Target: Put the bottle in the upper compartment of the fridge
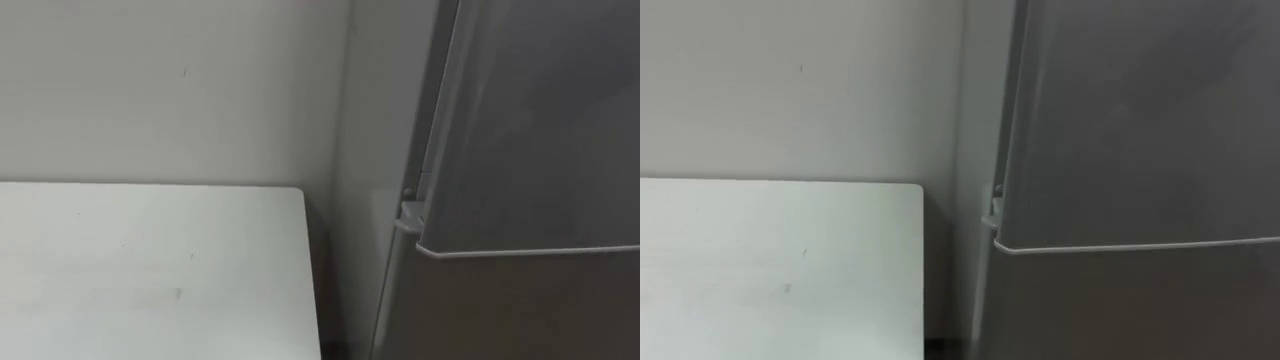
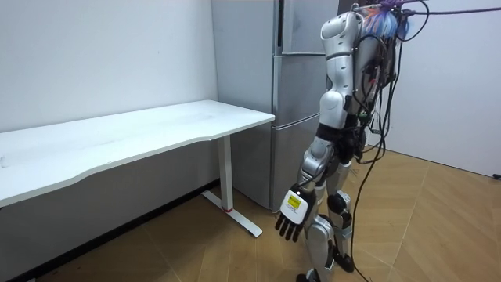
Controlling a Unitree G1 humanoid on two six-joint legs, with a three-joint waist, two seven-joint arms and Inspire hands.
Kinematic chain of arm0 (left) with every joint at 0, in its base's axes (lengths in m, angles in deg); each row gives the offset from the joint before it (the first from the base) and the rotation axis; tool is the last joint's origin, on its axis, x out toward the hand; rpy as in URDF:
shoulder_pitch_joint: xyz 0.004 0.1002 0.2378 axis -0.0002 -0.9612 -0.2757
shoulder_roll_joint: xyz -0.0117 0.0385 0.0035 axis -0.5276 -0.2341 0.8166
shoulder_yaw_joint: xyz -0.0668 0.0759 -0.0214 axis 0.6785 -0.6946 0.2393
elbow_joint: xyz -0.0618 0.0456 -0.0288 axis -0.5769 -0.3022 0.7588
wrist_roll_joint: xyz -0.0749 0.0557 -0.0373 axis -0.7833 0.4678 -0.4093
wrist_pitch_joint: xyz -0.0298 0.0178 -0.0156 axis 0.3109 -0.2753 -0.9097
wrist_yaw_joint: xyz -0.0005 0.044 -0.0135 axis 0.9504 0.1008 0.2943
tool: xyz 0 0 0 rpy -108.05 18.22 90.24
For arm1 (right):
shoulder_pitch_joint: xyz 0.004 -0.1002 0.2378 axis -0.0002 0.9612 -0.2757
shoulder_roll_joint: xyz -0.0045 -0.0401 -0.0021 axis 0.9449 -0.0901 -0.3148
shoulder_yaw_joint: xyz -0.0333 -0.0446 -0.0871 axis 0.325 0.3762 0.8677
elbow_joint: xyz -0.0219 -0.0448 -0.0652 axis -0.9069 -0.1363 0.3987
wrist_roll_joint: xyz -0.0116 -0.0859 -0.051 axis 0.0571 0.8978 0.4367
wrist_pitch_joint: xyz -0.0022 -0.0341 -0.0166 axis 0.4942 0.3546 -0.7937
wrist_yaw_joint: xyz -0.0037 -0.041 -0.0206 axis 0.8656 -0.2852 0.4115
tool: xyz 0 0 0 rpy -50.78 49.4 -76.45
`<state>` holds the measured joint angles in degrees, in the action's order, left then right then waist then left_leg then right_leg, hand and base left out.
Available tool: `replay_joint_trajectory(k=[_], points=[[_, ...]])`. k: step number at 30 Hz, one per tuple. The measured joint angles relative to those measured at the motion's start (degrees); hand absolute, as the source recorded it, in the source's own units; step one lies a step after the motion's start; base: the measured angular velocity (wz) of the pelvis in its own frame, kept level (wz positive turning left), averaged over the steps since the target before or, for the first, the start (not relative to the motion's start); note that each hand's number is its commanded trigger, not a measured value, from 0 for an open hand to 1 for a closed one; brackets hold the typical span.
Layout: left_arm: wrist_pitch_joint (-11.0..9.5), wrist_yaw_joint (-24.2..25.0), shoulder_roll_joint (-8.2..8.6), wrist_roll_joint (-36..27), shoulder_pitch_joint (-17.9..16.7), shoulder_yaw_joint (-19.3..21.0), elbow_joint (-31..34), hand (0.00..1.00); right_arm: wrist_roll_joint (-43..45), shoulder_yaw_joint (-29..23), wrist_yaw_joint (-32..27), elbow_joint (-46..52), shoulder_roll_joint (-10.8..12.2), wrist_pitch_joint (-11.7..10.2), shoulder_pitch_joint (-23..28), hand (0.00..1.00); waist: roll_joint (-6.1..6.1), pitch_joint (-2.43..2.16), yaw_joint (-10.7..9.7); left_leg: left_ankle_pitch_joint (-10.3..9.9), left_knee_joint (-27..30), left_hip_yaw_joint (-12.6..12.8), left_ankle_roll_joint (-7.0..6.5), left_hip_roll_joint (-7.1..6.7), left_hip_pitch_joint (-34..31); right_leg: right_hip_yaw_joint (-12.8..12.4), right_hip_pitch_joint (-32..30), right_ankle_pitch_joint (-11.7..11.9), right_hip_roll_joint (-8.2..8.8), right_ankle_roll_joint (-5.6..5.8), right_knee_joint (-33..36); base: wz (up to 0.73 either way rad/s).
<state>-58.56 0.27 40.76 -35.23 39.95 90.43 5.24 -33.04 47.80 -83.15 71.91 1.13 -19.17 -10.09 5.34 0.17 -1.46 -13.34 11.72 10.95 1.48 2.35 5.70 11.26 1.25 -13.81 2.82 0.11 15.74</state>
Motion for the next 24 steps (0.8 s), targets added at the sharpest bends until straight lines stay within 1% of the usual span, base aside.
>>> replay_joint_trajectory(k=[3,5,7,9,11,12,18,20,22,24], points=[[-0.01,0.02,-0.07,0.07,0.18,-0.43,-0.62,0.0,0.85,0.25,0.0,0.73,0.0,-0.22,-0.26,0.0,-0.15,-0.08,0.25,0.0,0.0,-0.11,0.0,0.0,0.01,0.17,0.2,0.0,0.01,0.01,-0.14,0.02],[0.03,0.04,-0.05,0.14,0.13,-0.66,-0.92,0.0,2.57,1.17,0.02,0.72,0.0,-0.24,-1.05,0.0,-0.4,-0.04,0.35,0.0,0.0,-0.12,0.0,0.0,0.01,0.16,0.18,0.0,0.01,0.01,-0.14,0.0],[0.06,0.0,-0.05,0.81,0.28,-0.72,-1.13,0.0,4.58,2.85,0.14,0.69,-0.02,-0.24,-2.38,0.0,-0.8,-0.09,0.43,0.0,-0.01,-0.12,0.0,0.0,0.02,0.21,0.16,0.0,0.03,0.01,-0.08,0.0],[0.06,-0.05,-0.06,1.23,0.52,-0.65,-1.18,0.0,5.03,4.67,0.38,0.75,-0.04,-0.26,-3.93,0.0,-0.95,-0.24,0.64,0.0,-0.02,-0.15,0.0,0.0,0.16,0.2,0.18,0.0,0.03,0.0,0.05,0.0],[0.02,-0.04,-0.07,1.55,1.15,-0.49,-1.2,0.0,5.78,5.25,1.44,0.76,-0.05,-0.25,-4.25,0.0,-1.05,-0.18,1.29,0.0,-0.1,-0.14,0.0,0.0,0.54,0.18,0.47,0.0,0.03,0.0,0.09,0.0],[-0.07,-0.03,-0.08,1.6,1.19,-0.34,-1.24,0.0,6.41,5.97,2.25,0.86,-0.06,-0.2,-4.24,0.0,-0.91,-0.04,1.7,0.0,-0.14,-0.13,0.0,0.0,0.92,0.15,0.81,-0.01,0.03,0.01,0.01,0.0],[-0.01,0.82,-0.13,1.8,1.23,-0.44,-1.26,0.0,7.08,8.37,5.56,2.27,-0.09,-0.18,-4.88,0.0,-0.61,-0.12,2.16,0.0,-0.1,-0.41,0.0,0.0,0.84,0.58,1.09,-0.01,0.07,0.0,-0.1,0.03],[-0.02,1.68,-0.13,1.82,1.24,-0.45,-1.26,0.0,7.14,9.05,6.9,3.37,-0.09,-0.24,-5.56,0.0,-0.61,-0.06,2.14,0.0,-0.1,-0.5,0.0,0.0,0.8,0.69,1.15,-0.01,0.07,0.0,-0.18,0.04],[-0.02,1.81,-0.15,1.82,1.27,-0.46,-1.26,0.0,8.27,9.48,7.83,3.45,-0.08,-0.48,-6.75,0.0,-0.46,0.14,2.44,0.0,-0.11,-0.82,0.0,0.0,0.96,1.0,1.63,0.0,0.07,0.01,-0.49,0.08],[-0.05,1.98,-0.15,1.8,1.38,-0.55,-1.25,0.0,9.11,9.47,8.85,3.45,-0.09,-0.7,-7.46,0.0,-0.41,0.09,2.41,0.0,-0.11,-1.21,0.0,0.0,0.9,1.39,1.94,0.14,0.04,0.04,-0.95,0.11]])
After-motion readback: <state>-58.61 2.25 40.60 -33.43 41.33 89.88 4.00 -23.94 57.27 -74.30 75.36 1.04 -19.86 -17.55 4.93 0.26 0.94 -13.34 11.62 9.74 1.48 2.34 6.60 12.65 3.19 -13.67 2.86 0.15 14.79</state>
